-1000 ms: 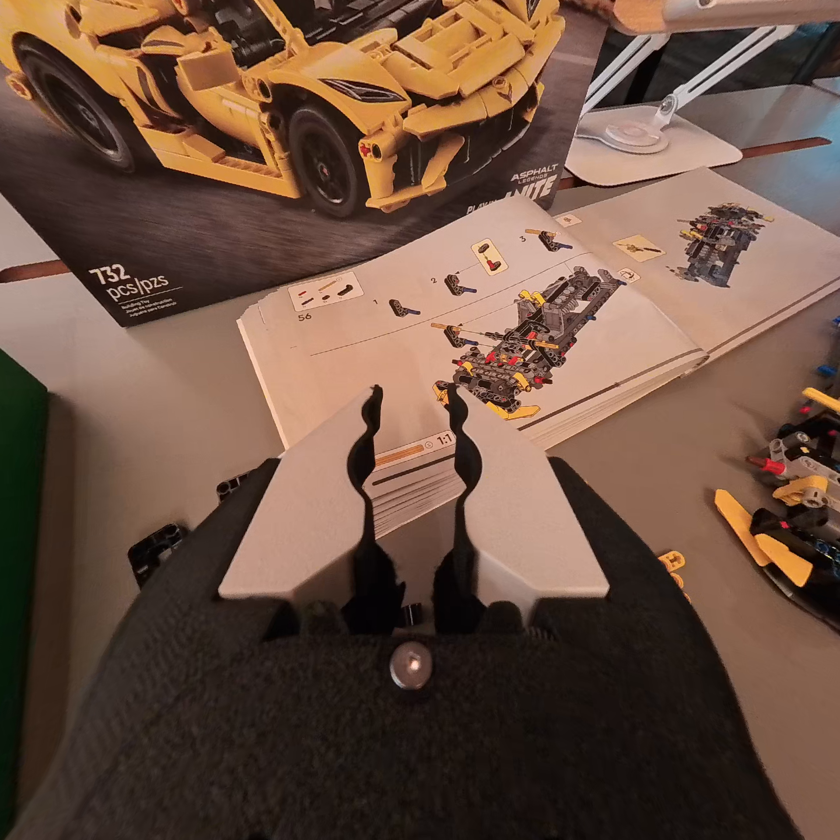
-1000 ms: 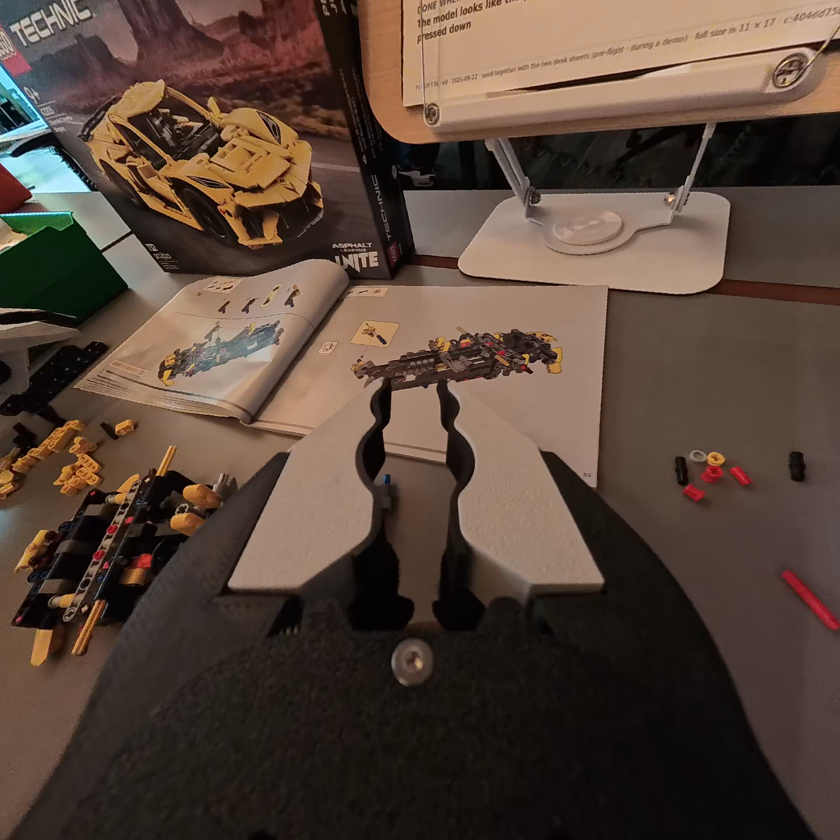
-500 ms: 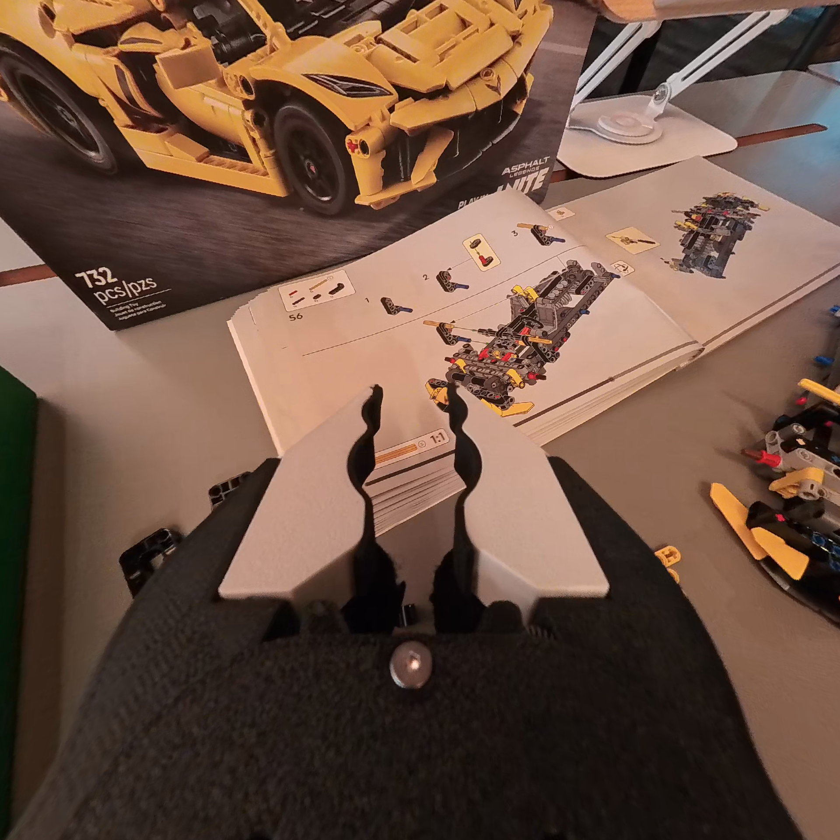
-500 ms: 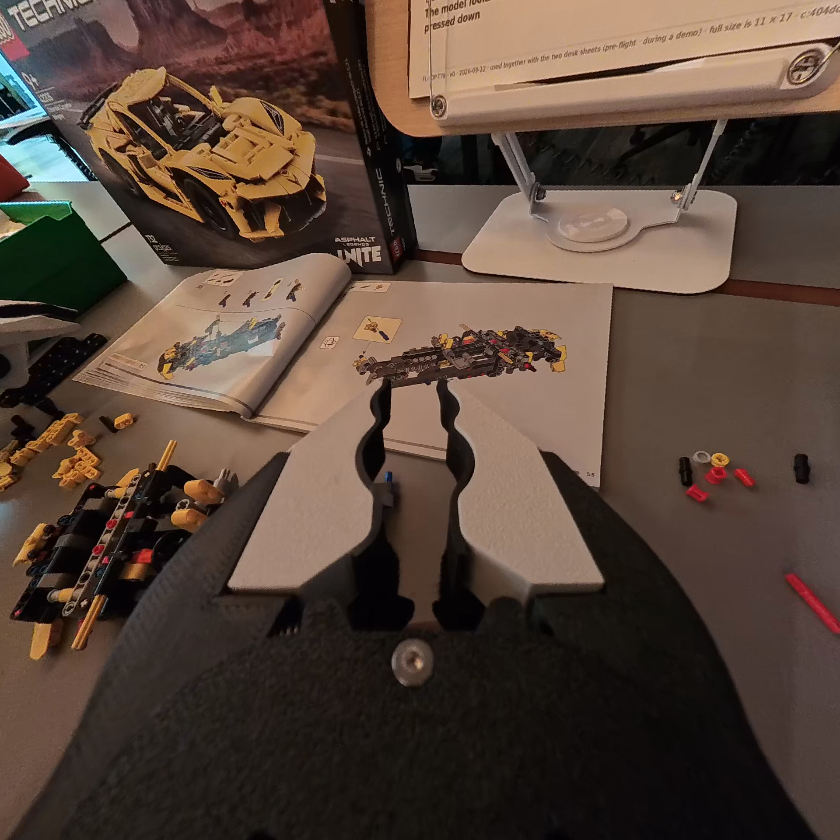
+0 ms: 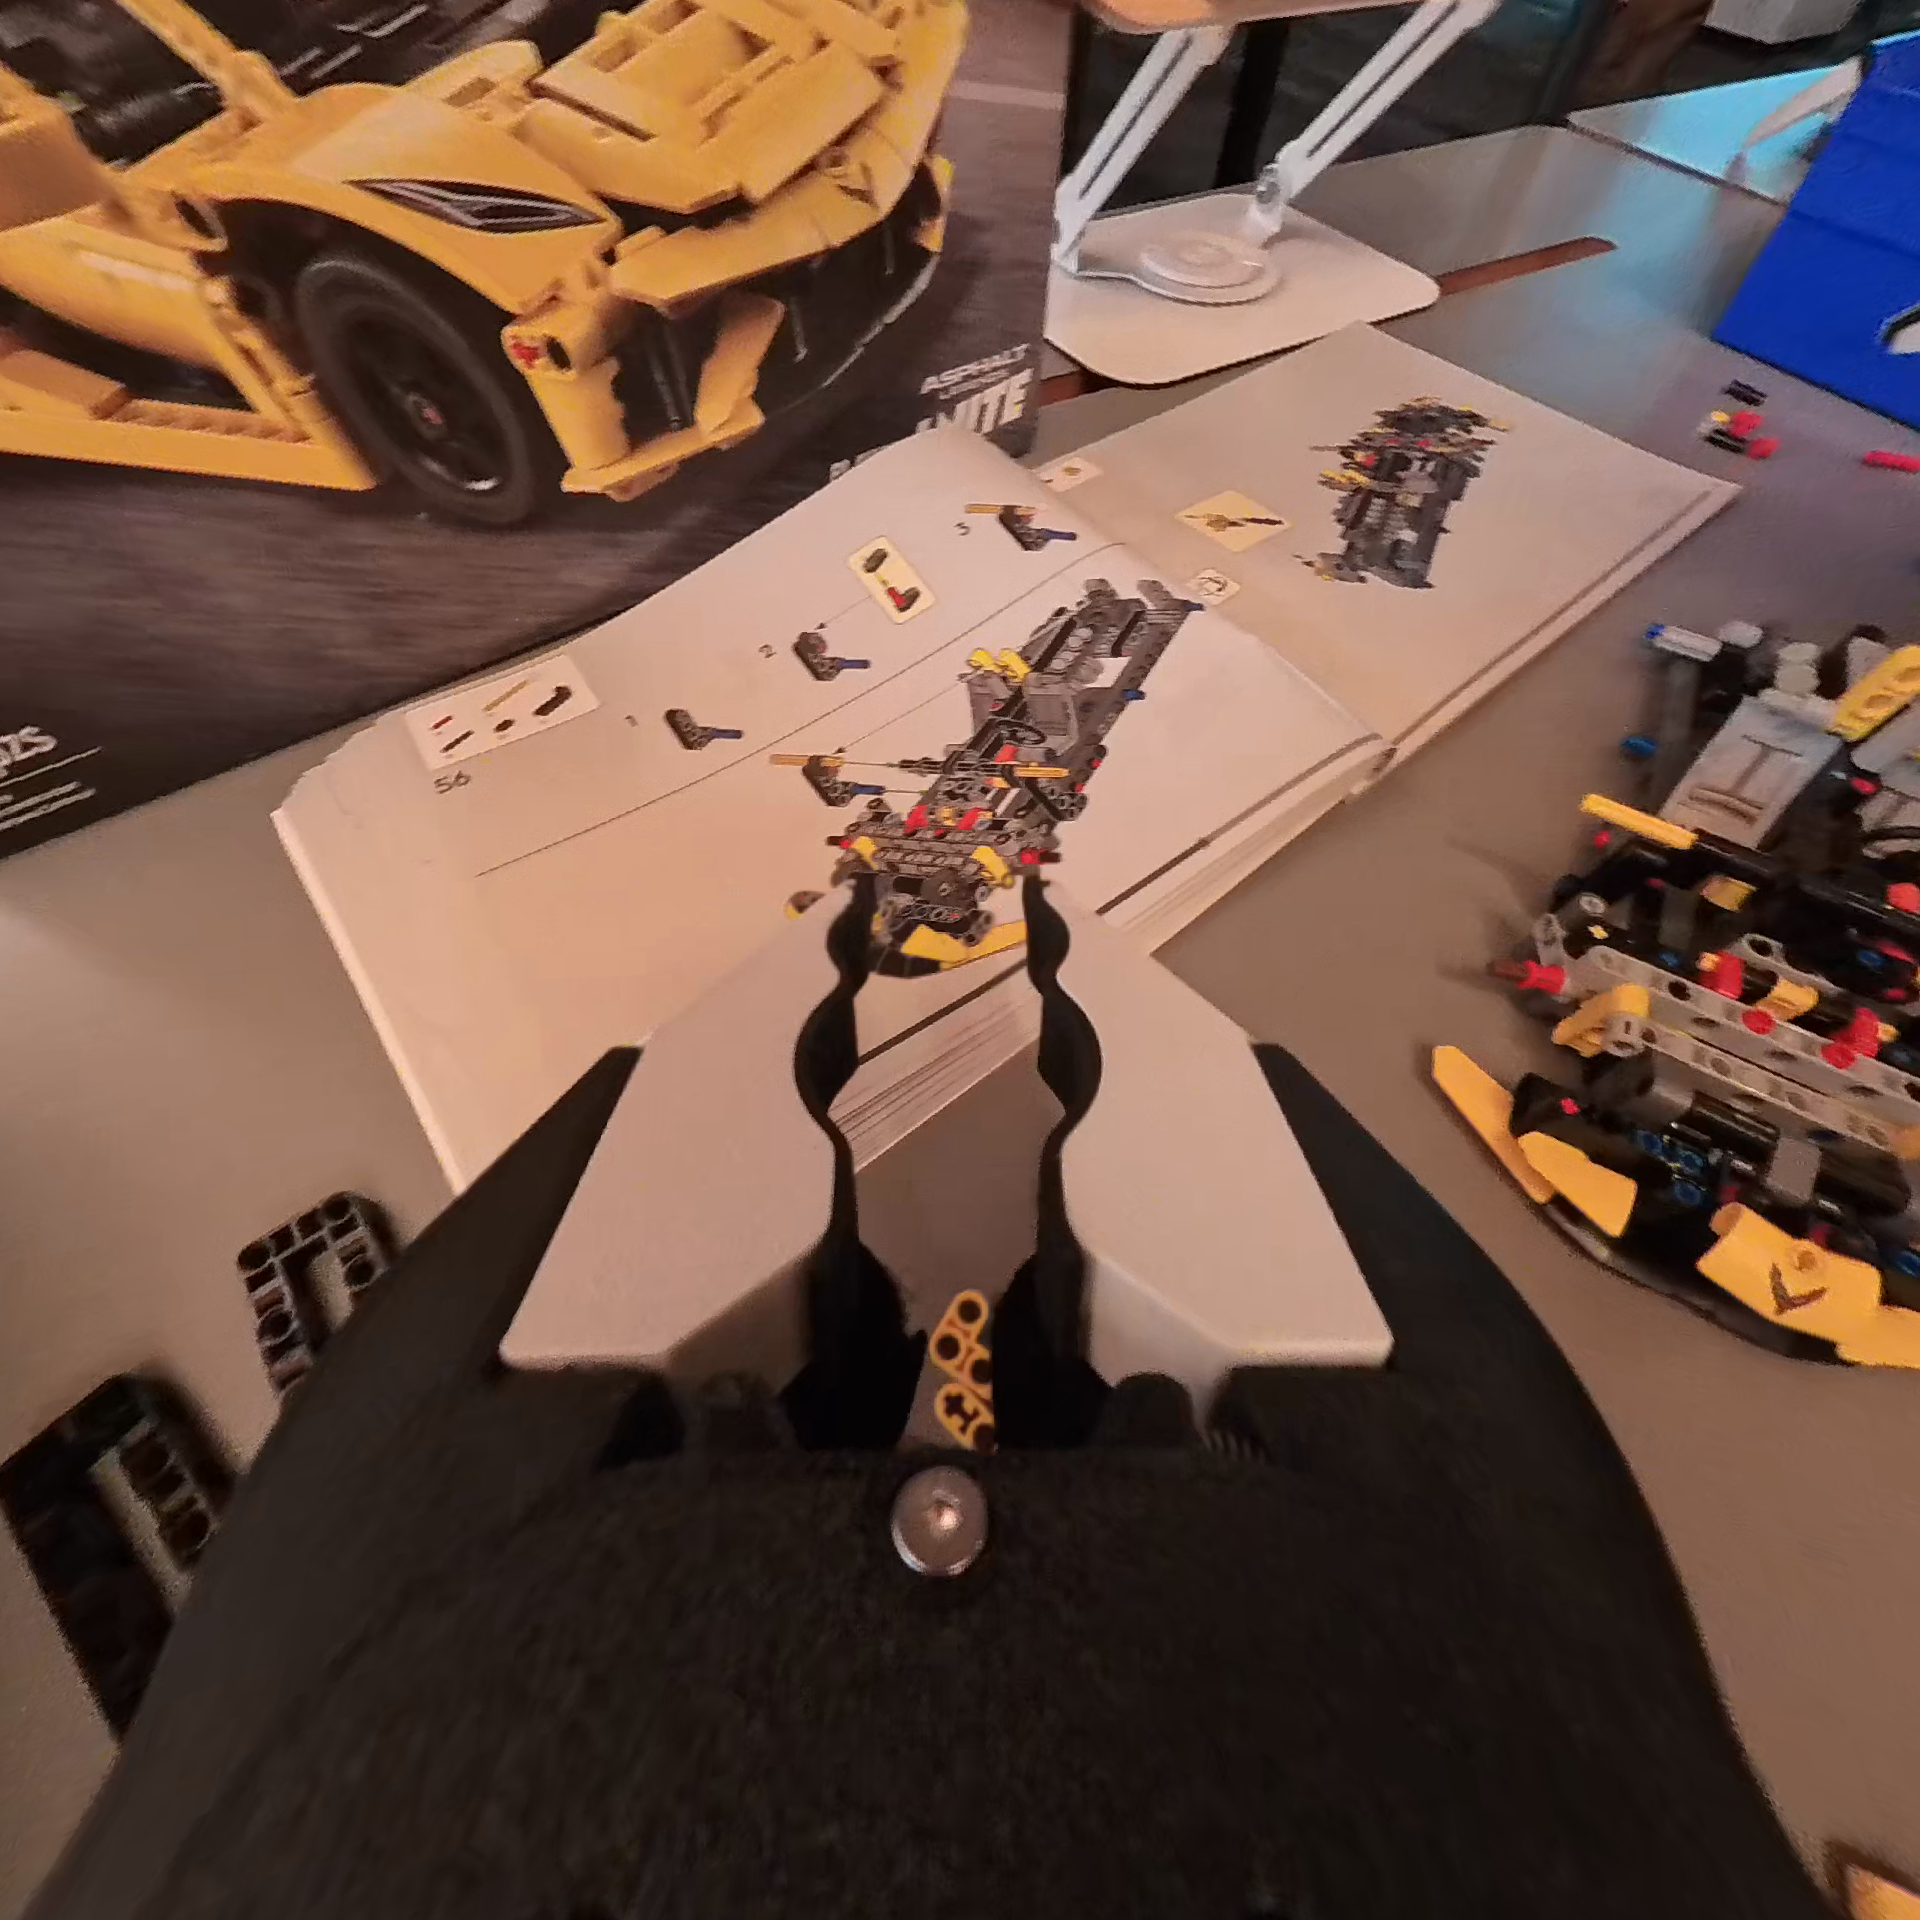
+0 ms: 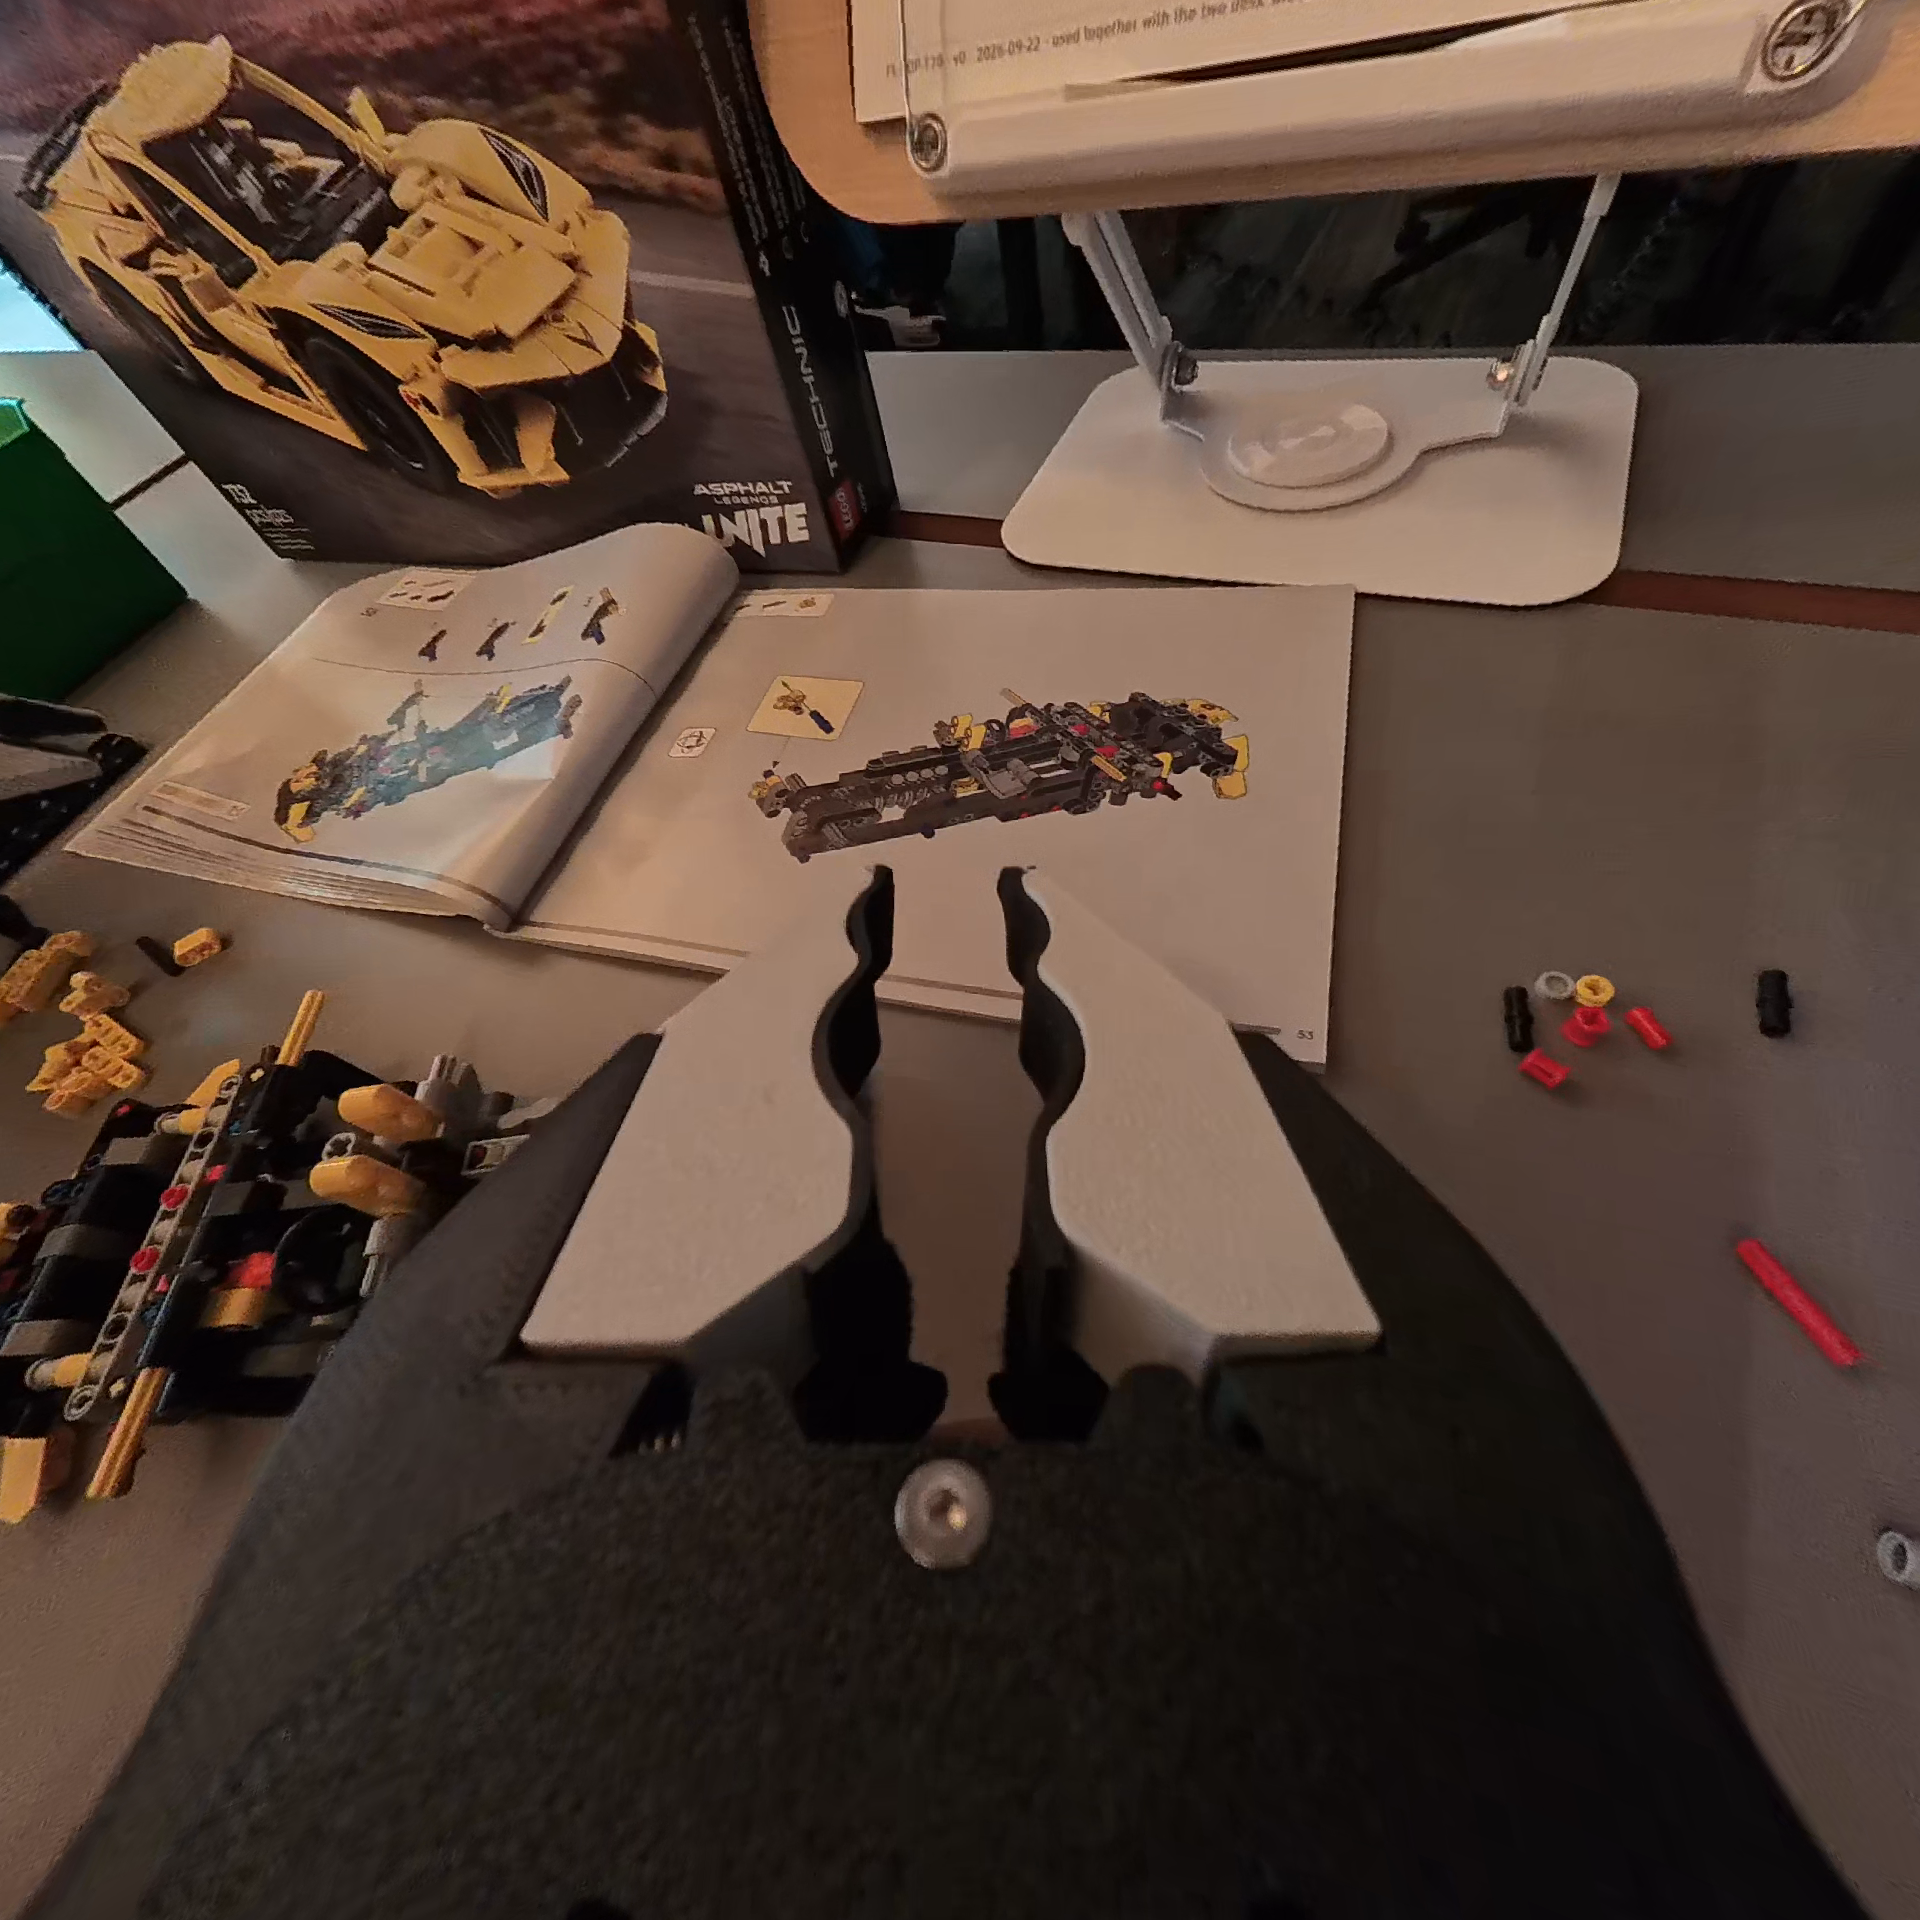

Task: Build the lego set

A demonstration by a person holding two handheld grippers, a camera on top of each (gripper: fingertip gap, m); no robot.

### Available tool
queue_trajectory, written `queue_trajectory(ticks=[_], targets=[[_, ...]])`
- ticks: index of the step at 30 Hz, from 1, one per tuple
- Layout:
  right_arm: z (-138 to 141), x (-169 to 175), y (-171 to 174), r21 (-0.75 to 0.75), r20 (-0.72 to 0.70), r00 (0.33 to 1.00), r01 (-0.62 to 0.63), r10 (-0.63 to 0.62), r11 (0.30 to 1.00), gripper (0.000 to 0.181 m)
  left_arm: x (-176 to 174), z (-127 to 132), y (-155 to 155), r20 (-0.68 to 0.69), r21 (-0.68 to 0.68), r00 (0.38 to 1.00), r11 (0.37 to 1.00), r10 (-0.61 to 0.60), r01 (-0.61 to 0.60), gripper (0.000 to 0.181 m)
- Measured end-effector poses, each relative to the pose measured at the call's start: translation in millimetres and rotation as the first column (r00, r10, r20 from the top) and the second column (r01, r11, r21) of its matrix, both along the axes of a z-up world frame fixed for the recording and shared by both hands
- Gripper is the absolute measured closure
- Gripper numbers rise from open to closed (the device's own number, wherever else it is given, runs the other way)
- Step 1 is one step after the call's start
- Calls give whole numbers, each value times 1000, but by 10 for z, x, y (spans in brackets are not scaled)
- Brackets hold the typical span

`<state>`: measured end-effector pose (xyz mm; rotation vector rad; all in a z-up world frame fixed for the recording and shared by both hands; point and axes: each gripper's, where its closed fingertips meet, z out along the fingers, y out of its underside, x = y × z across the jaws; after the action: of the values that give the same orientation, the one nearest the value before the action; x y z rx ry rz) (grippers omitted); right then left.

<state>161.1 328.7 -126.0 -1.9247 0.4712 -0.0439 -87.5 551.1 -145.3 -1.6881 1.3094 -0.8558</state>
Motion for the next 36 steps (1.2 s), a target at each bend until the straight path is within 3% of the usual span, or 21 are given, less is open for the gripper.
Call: queue_trajectory(ticks=[10,29,31,33,36], targets=[[-18,-54,36,-7,3,1000,-25,25,1000,161,136,-34,-286,-1,-3,993,993,-116,116,150],[76,-140,76,11,51,996,-76,75,997,160,157,-21,-212,10,-13,994,994,-104,104,150],[171,-221,76,25,90,987,-137,134,990,159,155,-10,-207,17,-13,995,995,-102,103,150],[348,-570,81,95,90,941,-335,327,937,160,138,-14,-191,19,-11,996,996,-93,93,150],[298,-1280,-152,59,19,774,-632,632,772,160,121,-4,-191,28,-28,996,996,-85,86,151]])
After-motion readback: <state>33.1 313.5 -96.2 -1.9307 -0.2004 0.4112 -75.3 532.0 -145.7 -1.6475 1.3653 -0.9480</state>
